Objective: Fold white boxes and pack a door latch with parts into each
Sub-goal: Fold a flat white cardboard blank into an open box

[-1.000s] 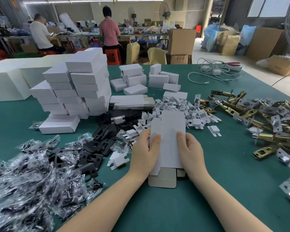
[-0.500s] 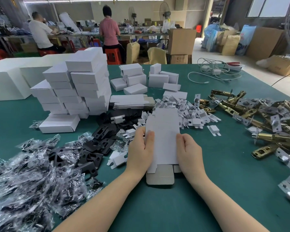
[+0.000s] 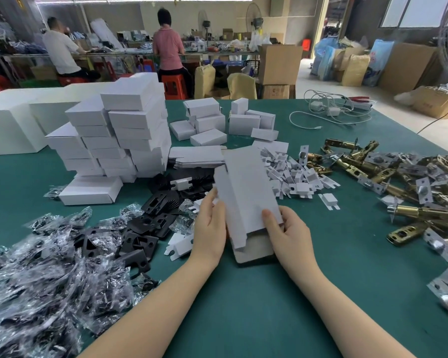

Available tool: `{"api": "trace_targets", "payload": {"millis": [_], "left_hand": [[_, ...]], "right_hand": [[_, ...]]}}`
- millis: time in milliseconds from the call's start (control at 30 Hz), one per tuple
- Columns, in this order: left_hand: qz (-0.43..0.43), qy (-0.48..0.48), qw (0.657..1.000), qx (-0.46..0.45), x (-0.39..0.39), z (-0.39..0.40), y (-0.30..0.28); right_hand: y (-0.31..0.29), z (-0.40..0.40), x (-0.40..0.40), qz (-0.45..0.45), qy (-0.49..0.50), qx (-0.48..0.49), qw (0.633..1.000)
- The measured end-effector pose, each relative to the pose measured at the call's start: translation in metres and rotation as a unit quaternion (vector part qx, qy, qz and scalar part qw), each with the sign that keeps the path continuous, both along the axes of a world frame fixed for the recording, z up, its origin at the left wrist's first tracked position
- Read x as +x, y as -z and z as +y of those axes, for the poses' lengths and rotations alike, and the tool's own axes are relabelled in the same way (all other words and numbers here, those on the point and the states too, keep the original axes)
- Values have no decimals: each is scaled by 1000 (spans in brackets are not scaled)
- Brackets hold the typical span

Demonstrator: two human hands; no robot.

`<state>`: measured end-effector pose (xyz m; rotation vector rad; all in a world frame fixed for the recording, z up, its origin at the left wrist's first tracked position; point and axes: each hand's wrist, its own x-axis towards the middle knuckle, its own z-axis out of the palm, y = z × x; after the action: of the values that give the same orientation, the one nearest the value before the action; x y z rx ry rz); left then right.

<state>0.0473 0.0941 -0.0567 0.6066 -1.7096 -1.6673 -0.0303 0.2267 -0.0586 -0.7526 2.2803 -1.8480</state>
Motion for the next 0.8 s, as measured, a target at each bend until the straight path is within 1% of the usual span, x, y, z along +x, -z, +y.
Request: {"api": "trace_targets", "payload": {"millis": [100,167,233,300,400,500,633,733,800], "left_hand": [[-18,89,995,-43,3,7,1],[-30,132,989,-66,2,10,0],[-59,152,983,-85,3,10,-3],[-90,147,980,-99,3,9,-3],[-65,122,985,-101,3,9,0],[-19,110,991,-73,2,8,3],[3,96,994,-57,1,8,3],[14,99,995,-26,1,5,1],[16,120,992,20,1,0,0]], "right_hand": [[-2,2,-5,-9,86,-41,995],[-3,4,-5,-15,107,-59,992],[-5,5,-3,-13,91,-57,994],[-6,5,-1,-1,71,-40,997],[-7,5,3,29,42,-23,998],[-8,5,5,70,16,-29,997],[-5,5,2,88,25,-5,996],[-5,5,3,60,10,-24,998],[-5,6,2,26,-8,-46,999]]}}
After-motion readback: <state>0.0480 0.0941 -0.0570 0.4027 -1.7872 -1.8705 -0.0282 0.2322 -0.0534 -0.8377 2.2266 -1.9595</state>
